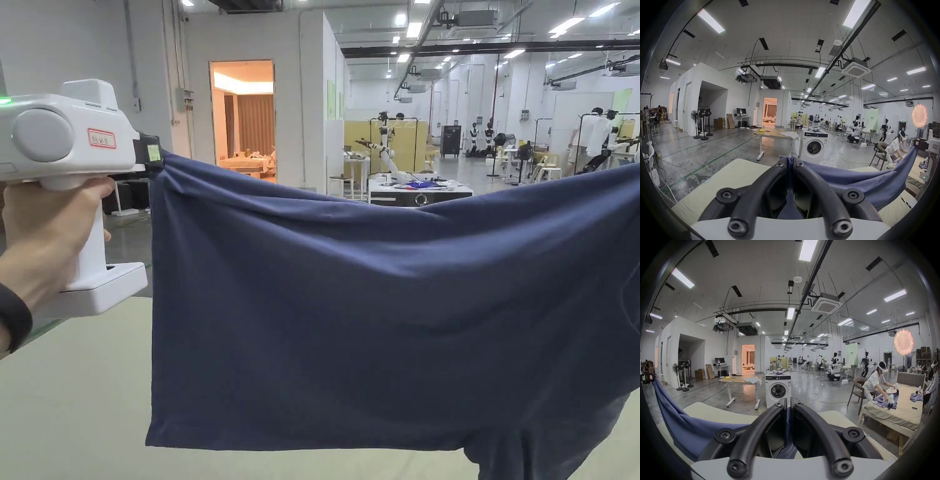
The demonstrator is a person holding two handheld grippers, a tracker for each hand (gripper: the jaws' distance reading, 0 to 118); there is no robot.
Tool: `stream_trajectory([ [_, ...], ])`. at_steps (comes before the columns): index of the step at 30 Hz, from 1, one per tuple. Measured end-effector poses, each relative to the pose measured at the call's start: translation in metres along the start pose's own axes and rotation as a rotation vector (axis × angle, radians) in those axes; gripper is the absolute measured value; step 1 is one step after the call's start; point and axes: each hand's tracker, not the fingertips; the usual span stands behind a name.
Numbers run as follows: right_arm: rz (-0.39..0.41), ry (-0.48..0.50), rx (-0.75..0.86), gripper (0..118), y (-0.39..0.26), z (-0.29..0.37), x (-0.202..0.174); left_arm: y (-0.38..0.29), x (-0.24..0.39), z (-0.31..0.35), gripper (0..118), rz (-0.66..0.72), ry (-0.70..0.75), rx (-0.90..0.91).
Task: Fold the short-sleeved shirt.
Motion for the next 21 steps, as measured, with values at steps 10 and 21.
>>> stream_trajectory([
  [10, 0.029, -0.074, 0.004, 1, 0.007, -0.066, -0.011, -0.01, -0.009, -0.063, 0, 0.006, 0.055, -0.037],
  [21, 0.044, -0.06, -0.013, 1, -0.014, -0.107, -0.023, -0.041, -0.005, -0.099, 0, 0.011, 0.046, -0.087],
])
